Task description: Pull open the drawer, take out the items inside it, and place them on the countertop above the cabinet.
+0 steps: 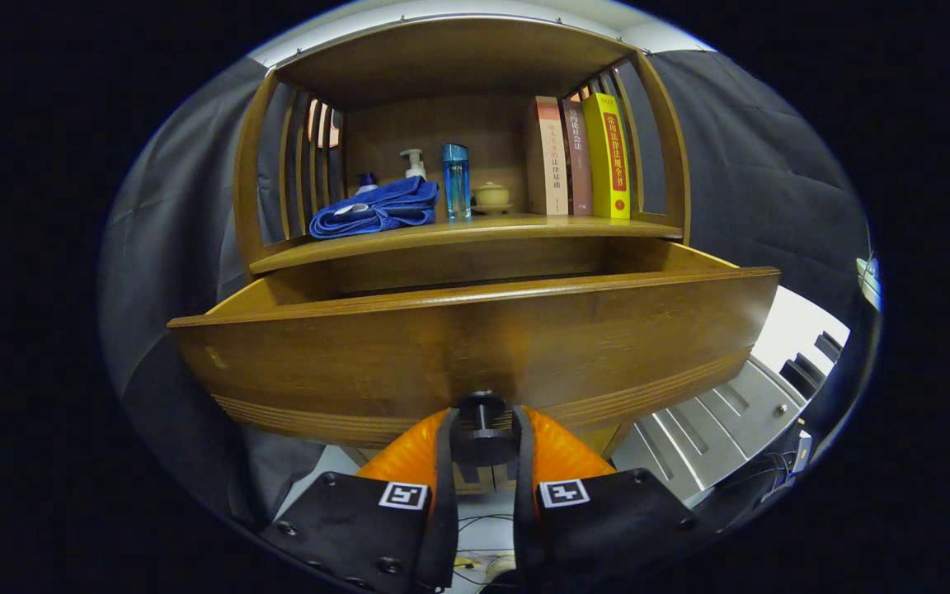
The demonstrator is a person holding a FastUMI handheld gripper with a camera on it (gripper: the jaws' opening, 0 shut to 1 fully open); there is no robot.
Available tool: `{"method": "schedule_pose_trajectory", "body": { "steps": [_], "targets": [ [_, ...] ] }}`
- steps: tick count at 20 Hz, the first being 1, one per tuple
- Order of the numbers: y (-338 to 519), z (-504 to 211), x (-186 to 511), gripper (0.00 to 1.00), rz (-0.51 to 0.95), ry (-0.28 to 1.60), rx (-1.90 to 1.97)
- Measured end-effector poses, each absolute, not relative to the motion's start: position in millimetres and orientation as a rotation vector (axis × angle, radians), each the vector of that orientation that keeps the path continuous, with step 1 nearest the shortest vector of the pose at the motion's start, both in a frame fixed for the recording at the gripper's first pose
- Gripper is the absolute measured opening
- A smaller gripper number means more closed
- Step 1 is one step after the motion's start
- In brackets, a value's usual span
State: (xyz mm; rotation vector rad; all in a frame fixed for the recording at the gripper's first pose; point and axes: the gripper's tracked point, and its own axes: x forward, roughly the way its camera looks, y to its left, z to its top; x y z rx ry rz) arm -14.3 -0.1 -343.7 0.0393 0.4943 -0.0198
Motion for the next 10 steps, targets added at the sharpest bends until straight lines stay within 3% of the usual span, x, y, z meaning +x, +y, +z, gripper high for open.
{"method": "schedule_pose_trajectory", "body": {
  "steps": [10],
  "targets": [
    [-0.5,-331.7,-64.6,0.36,-0.031,0.510,0.048]
  ]
}}
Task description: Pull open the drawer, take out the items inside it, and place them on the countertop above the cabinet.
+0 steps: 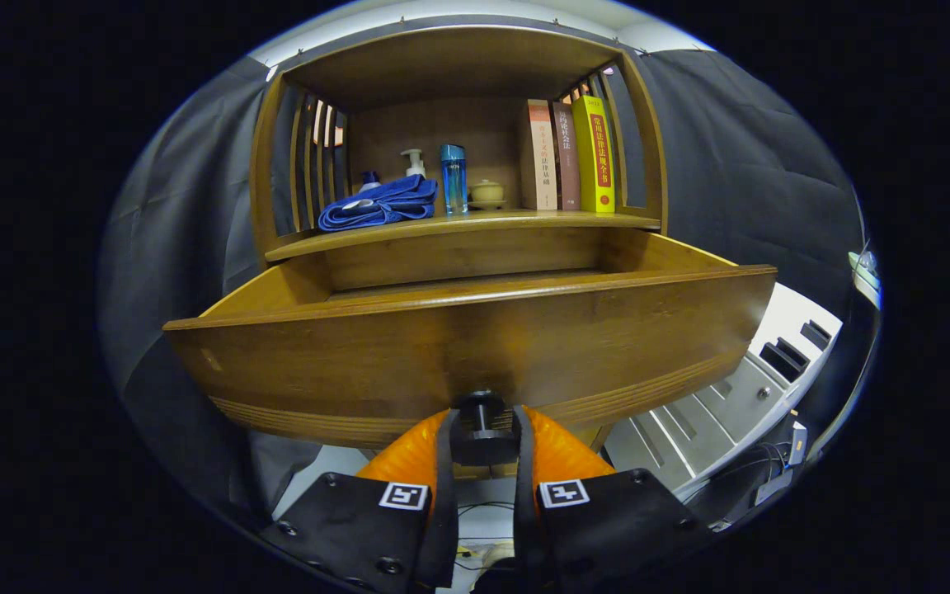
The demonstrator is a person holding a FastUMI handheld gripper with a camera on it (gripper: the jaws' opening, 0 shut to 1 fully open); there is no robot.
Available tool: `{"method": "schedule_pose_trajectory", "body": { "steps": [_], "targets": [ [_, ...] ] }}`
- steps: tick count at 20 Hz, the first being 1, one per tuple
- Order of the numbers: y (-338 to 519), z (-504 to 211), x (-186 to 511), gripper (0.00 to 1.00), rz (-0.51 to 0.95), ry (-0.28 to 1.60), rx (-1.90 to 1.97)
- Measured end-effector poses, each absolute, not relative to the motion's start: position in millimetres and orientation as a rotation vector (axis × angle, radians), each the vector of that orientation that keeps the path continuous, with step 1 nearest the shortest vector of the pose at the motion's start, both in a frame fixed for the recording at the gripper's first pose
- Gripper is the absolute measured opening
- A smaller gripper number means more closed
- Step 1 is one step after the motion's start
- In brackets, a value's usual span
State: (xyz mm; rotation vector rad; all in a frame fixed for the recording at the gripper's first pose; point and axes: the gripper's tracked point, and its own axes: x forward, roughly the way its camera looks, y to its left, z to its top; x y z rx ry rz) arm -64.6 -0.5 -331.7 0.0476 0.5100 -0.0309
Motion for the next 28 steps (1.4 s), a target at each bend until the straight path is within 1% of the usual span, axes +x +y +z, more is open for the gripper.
{"method": "schedule_pose_trajectory", "body": {
  "steps": [9,12,15,17,19,20,21,24,28],
  "targets": [
    [-2.2,-328.9,-81.1,0.36,-0.038,0.525,0.053],
    [-4.3,-333.3,-80.7,0.42,-0.061,0.604,0.079],
    [-7.8,-315.0,-78.2,0.50,-0.101,0.587,0.133],
    [-5.3,-295.3,-77.2,0.54,-0.084,0.564,0.159],
    [-7.5,-272.2,-70.2,0.68,-0.076,0.532,0.139],
    [-10.5,-259.0,-68.2,0.72,-0.075,0.515,0.126],
    [-11.1,-245.4,-66.1,0.81,-0.070,0.505,0.113],
    [-5.7,-212.4,-63.6,1.00,-0.045,0.484,0.106],
    [3.9,-185.7,-43.8,0.99,-0.007,0.466,0.113]
  ]
}}
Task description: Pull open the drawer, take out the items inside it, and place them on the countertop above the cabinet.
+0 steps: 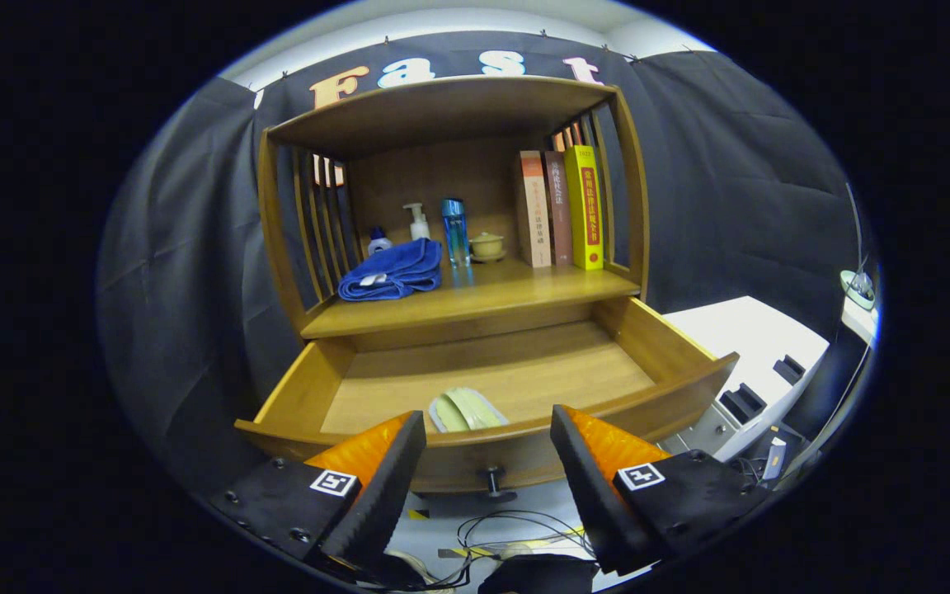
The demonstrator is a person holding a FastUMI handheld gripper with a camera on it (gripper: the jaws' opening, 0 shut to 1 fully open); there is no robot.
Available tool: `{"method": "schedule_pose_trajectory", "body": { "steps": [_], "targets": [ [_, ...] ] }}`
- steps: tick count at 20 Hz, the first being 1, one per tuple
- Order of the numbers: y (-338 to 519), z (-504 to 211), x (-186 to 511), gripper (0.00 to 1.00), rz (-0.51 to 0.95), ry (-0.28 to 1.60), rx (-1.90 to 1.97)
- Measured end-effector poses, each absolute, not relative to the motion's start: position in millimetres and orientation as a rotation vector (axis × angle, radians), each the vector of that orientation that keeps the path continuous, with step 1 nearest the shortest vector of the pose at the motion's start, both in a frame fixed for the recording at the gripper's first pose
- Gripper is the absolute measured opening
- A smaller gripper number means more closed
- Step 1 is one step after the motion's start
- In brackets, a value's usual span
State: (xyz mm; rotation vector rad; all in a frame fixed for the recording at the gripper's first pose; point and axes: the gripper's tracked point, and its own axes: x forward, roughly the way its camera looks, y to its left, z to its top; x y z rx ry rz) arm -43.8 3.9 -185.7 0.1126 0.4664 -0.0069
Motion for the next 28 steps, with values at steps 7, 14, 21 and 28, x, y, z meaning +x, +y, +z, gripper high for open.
{"method": "schedule_pose_trajectory", "body": {
  "steps": [7,14,21,28],
  "targets": [
    [29.2,-229.9,17.7,0.99,0.086,0.572,0.089],
    [33.3,-293.9,54.9,0.99,0.118,0.738,0.016],
    [40.5,-334.2,65.3,0.97,0.146,0.847,-0.003],
    [38.1,-366.7,53.0,0.71,0.147,0.972,0.002]
  ]
}}
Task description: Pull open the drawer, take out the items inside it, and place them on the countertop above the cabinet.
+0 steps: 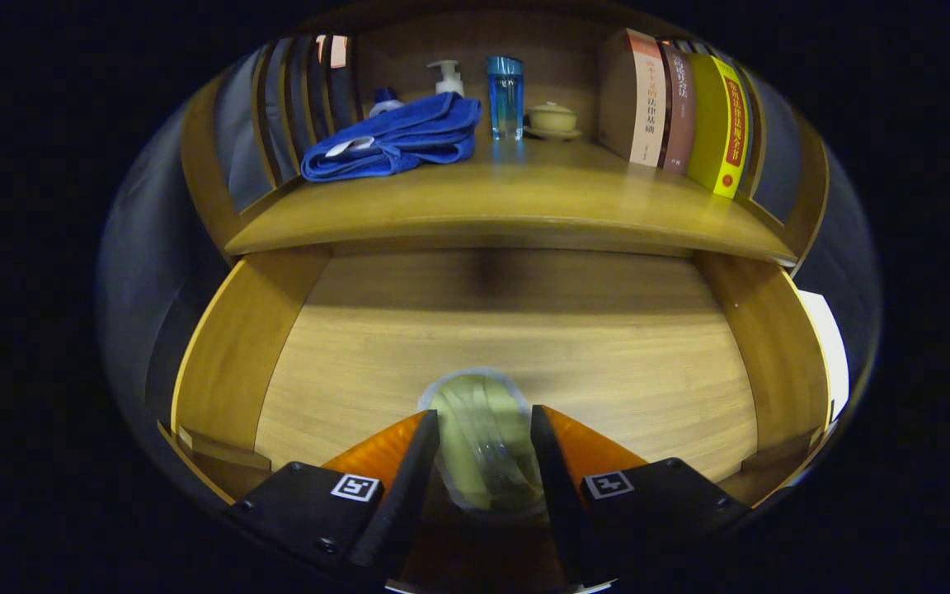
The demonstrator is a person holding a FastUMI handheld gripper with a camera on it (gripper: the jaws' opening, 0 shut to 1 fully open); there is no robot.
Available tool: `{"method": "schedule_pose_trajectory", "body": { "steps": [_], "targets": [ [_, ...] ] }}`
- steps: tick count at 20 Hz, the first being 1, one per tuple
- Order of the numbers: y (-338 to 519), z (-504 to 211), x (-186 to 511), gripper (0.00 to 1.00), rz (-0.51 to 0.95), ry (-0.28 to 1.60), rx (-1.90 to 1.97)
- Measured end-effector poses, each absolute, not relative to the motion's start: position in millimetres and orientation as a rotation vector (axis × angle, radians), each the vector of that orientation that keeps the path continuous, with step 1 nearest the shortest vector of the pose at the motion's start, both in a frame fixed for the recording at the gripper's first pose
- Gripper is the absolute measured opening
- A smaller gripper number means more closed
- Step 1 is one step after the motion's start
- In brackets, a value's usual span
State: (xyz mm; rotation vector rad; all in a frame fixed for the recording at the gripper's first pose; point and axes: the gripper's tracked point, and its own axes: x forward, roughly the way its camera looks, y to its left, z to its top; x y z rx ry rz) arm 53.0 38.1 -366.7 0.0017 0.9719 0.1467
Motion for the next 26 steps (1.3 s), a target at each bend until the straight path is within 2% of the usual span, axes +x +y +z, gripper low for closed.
{"method": "schedule_pose_trajectory", "body": {
  "steps": [4,6,19,26],
  "targets": [
    [36.8,-368.9,53.6,0.51,0.137,0.998,0.023],
    [33.8,-363.9,54.1,0.27,0.123,0.993,0.034],
    [27.0,-267.8,68.3,0.27,0.130,0.879,0.041],
    [18.1,-210.8,101.3,0.27,0.119,0.801,0.009]
  ]
}}
